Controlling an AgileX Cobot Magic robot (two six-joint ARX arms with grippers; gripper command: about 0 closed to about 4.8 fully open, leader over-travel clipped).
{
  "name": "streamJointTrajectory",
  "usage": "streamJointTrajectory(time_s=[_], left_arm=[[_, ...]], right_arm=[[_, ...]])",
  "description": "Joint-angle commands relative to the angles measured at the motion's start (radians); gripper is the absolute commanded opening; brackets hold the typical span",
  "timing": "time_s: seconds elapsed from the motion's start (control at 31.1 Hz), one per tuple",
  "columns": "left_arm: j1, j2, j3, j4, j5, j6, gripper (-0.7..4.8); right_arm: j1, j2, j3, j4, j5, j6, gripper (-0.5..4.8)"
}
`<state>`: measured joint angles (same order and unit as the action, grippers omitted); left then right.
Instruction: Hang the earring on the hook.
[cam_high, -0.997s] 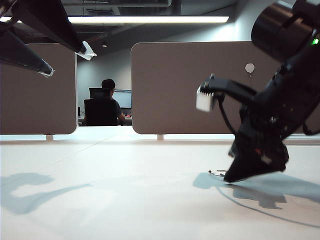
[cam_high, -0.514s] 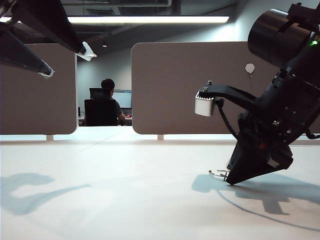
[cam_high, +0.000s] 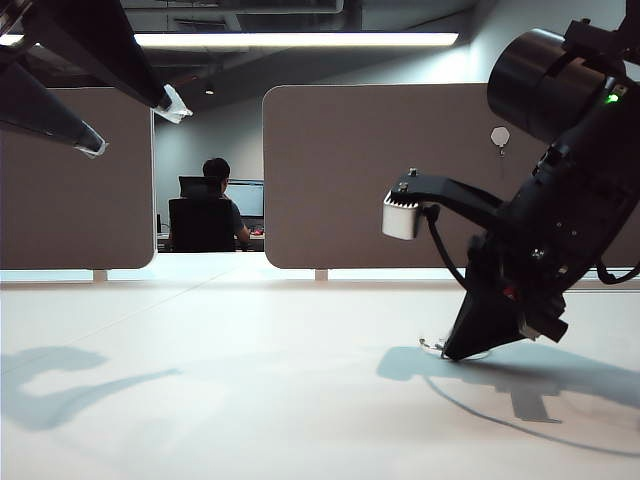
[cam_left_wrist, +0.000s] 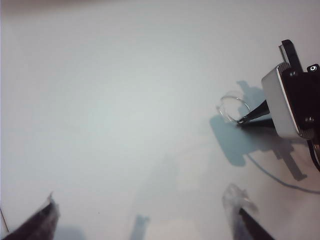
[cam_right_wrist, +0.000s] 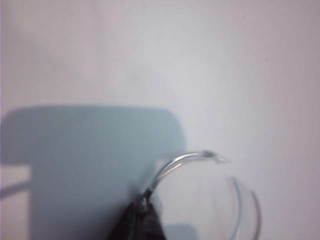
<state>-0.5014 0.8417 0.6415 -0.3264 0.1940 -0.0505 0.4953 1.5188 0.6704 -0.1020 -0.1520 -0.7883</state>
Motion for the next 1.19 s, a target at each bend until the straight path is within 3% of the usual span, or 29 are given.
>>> streamJointTrajectory(time_s=[0.03, 0.23, 0.48, 0.71, 0.87, 1.0, 1.19], left_arm=[[-0.002, -0.002, 0.003, 0.006, 0.001, -0.003, 4.79], [-0.002, -0.002, 0.003, 0.006, 0.001, -0.002, 4.79], [-0.001, -0.002, 0.004, 0.014, 0.0, -0.002, 4.79], [-0.001, -0.002, 0.007, 0.104, 0.0, -0.002, 4.79], [0.0, 0.001, 0.025, 0.247, -0.018, -0.002, 4.79], [0.002, 0.035, 0.075, 0.336, -0.018, -0.002, 4.79], [0.001, 0.166, 0.182, 0.362, -0.034, 0.04, 4.79]], right_arm=[[-0.001, 0.028, -0.024, -0.124, 0.042, 0.003, -0.06], [-0.001, 0.026, -0.011, -0.09, 0.027, 0.092, -0.06], [-0.001, -0.048, 0.179, -0.018, -0.199, 0.428, -0.06], [-0.019, -0.084, 0.454, 0.224, -0.46, 0.818, -0.06], [-0.106, -0.069, 0.58, 0.523, -0.634, 1.114, -0.06], [-0.204, -0.046, 0.594, 0.661, -0.554, 1.184, -0.06], [-0.335, 0.044, 0.597, 0.636, -0.316, 1.015, -0.06]])
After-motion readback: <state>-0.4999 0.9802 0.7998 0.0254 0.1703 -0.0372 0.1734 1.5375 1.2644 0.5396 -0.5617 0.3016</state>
